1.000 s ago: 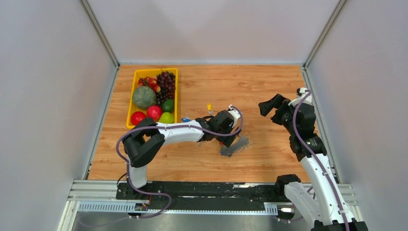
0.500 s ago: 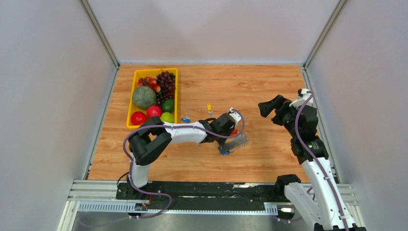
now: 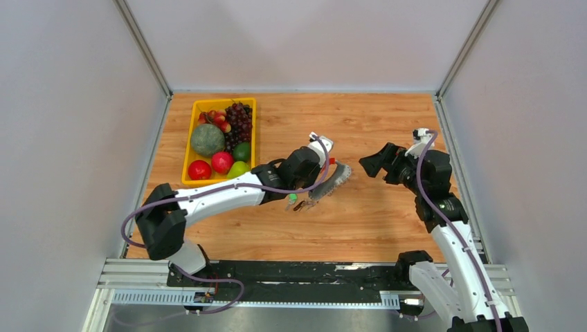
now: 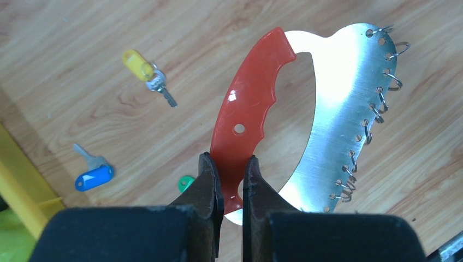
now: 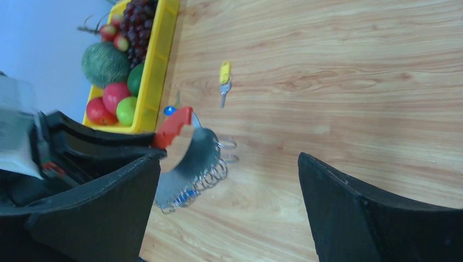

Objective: Remove the keys from the keyring

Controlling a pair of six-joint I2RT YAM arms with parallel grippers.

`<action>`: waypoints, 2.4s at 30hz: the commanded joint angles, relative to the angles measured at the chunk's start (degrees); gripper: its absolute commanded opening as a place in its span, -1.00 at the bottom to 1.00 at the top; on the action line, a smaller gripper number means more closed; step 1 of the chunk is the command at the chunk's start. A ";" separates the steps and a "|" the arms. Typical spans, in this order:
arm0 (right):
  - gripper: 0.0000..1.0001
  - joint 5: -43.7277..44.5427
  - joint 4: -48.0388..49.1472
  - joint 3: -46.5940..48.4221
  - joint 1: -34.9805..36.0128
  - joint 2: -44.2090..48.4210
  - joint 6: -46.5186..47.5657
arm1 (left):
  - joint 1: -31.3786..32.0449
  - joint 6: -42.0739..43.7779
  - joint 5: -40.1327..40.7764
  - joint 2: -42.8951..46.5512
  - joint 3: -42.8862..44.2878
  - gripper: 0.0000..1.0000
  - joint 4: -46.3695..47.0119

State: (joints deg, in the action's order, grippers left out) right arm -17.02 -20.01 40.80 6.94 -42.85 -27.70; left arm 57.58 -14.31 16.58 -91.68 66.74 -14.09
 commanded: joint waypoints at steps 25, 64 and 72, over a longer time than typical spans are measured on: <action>0.94 -14.28 30.00 -4.46 20.47 -7.88 -3.57 | -2.24 -5.70 0.36 21.21 -7.65 -1.00 10.93; -1.00 -3.84 28.01 6.50 25.07 -5.84 -3.01 | -4.03 -2.26 -13.60 50.58 -45.95 0.81 38.75; -1.00 -13.52 27.92 9.62 25.09 -7.37 -2.88 | -4.05 2.92 -24.51 45.33 -47.10 0.57 50.34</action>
State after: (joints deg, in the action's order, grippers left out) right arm -24.01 6.11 47.18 32.05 -49.89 -31.35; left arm 53.58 -15.84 0.64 -44.80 18.85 25.08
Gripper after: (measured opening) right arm 0.067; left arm 0.834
